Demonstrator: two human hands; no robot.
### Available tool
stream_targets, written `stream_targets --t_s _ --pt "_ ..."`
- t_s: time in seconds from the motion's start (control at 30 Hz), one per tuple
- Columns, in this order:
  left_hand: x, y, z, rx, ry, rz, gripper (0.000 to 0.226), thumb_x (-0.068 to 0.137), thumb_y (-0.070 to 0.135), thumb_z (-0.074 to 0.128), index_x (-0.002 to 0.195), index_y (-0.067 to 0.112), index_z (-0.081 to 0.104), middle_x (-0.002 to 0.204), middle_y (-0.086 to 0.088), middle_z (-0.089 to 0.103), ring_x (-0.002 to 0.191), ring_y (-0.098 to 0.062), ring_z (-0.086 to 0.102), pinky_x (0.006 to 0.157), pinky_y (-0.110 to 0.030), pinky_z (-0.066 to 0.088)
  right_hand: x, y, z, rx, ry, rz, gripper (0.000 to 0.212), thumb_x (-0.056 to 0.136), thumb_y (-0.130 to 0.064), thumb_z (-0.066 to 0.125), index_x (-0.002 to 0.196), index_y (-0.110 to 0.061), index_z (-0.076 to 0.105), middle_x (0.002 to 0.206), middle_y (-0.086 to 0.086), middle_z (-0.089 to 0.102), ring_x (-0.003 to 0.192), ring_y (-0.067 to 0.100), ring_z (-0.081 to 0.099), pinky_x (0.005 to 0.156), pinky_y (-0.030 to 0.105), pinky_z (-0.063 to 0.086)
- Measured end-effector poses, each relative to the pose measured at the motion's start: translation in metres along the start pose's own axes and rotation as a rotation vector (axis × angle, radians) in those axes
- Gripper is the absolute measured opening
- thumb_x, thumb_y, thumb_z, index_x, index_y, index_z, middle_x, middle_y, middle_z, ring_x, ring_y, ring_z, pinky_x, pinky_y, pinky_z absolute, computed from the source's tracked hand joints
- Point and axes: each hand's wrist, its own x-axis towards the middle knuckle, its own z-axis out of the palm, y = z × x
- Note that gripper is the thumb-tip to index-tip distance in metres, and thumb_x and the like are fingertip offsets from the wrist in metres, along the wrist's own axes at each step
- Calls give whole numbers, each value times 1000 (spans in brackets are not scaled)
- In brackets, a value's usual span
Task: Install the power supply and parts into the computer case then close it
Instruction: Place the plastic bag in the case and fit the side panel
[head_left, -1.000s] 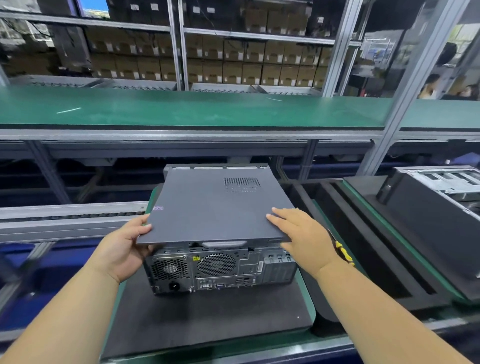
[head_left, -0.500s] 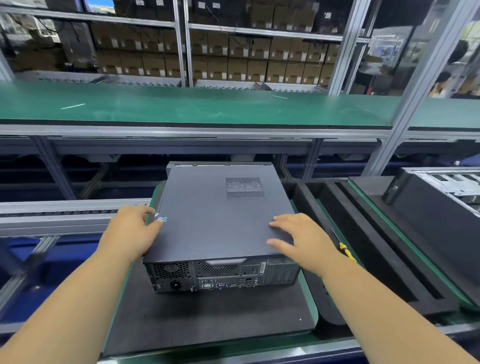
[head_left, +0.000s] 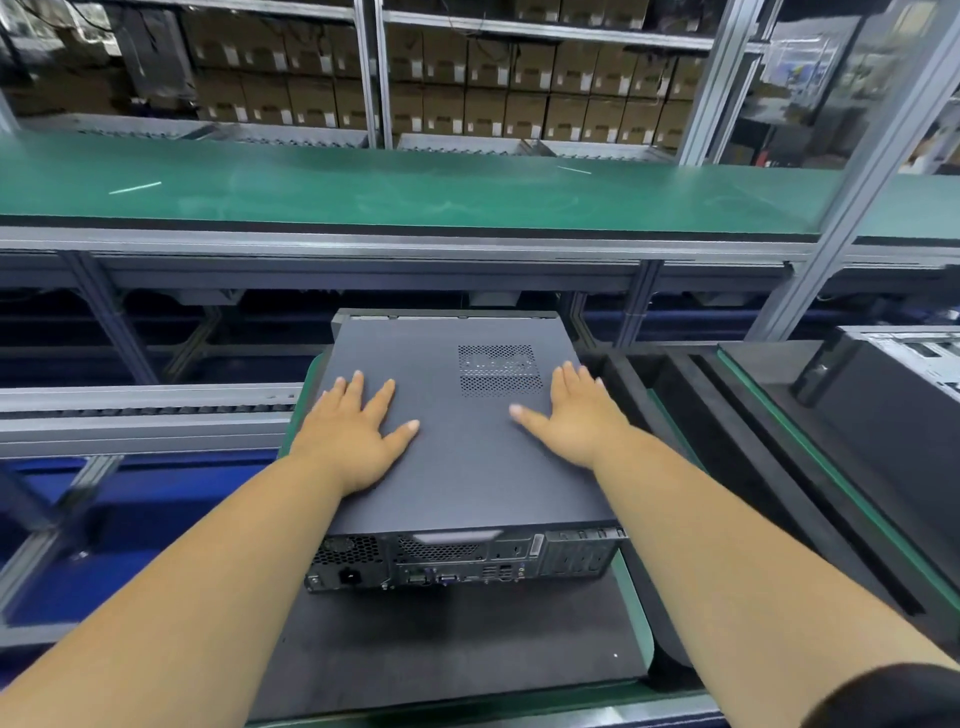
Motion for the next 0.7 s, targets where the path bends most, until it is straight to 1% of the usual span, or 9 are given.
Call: stream_targets --t_s 0.07,0.17,0.37,0.5,0.57,0.7 --pt "4 -2 6 55 -3 -11 79 87 77 14 154 38 -1 163 -3 -8 149 -23 -7 120 -39 -1 4 2 13 -82 7 5 105 86 -81 19 157 -7 -4 165 10 -8 152 24 -7 123 41 -3" --pt "9 -5 7 55 -3 -13 80 84 79 13 153 41 -1 163 -2 -6 149 -23 -6 121 -39 0 9 3 17 -76 10 9 109 83 -84 19 157 -7 -5 165 11 -8 152 24 -8 123 40 -3" --pt "8 -6 4 -11 32 -21 79 83 80 24 152 43 10 163 1 3 149 -22 0 120 -39 7 10 1 15 -53 -10 18 112 81 -86 22 157 -8 -6 165 9 -11 152 23 -10 123 39 -3" --pt "3 -13 3 -34 69 -20 81 80 82 29 150 43 19 160 0 13 147 -24 9 120 -41 14 5 -4 22 -58 -38 8 118 77 -90 20 156 -7 -8 164 12 -14 151 27 -14 123 41 -2" --pt "2 -14 3 -40 70 -25 81 79 83 28 149 45 19 160 2 13 147 -23 8 120 -41 14 4 -5 23 -61 -24 2 116 78 -89 18 156 -7 -8 164 12 -14 151 27 -13 123 41 -3" --pt "5 -7 4 -16 64 -28 79 80 82 26 150 46 17 161 0 10 148 -23 4 121 -42 8 8 -1 21 -64 10 19 107 83 -84 13 157 -9 -5 165 9 -9 152 24 -10 123 41 -3"
